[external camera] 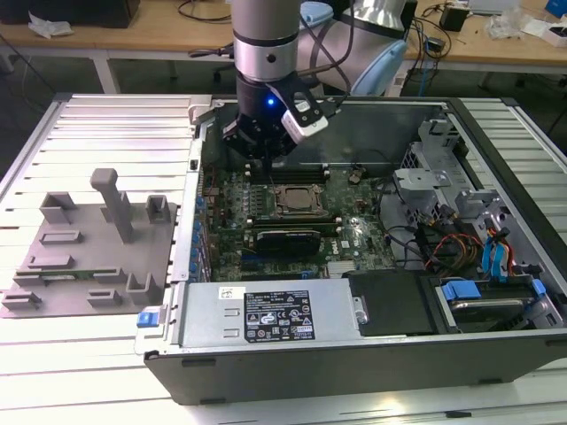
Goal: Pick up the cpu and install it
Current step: 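Install the first cpu locking lever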
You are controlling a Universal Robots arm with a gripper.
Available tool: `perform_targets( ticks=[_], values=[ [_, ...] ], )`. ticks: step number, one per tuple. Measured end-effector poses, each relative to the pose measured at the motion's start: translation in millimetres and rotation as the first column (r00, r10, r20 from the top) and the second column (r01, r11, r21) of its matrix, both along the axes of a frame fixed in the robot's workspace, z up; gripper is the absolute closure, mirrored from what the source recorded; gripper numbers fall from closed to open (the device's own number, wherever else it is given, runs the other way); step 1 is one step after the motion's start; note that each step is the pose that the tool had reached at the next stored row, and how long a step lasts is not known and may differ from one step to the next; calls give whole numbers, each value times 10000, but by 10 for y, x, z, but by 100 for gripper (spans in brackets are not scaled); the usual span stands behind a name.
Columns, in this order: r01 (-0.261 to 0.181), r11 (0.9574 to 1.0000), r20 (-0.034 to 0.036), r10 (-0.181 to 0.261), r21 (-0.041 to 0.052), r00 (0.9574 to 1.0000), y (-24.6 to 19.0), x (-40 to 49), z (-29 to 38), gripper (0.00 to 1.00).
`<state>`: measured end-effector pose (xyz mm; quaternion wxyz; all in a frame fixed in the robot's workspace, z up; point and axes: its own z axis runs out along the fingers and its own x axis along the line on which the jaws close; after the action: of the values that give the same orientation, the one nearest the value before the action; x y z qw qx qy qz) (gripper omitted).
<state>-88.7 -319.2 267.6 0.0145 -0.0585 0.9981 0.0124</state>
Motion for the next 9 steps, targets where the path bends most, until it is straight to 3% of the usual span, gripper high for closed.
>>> perform_targets(
  ticks=[3, 4, 7, 8, 9],
  values=[
    [2, 10000, 0, -2, 4, 10000, 0, -53, 0, 89],
    [2, 10000, -1, -2, 53, 10000, -1, -63, 0, 89],
    [-1, 9984, 0, 1, 562, 10000, -6, -74, -1, 89],
    [-2, 9946, 1, 2, 1041, 10000, -10, -80, -1, 89],
    [-3, 9923, 1, 3, 1240, 10000, -13, -84, -1, 89]
  ],
)
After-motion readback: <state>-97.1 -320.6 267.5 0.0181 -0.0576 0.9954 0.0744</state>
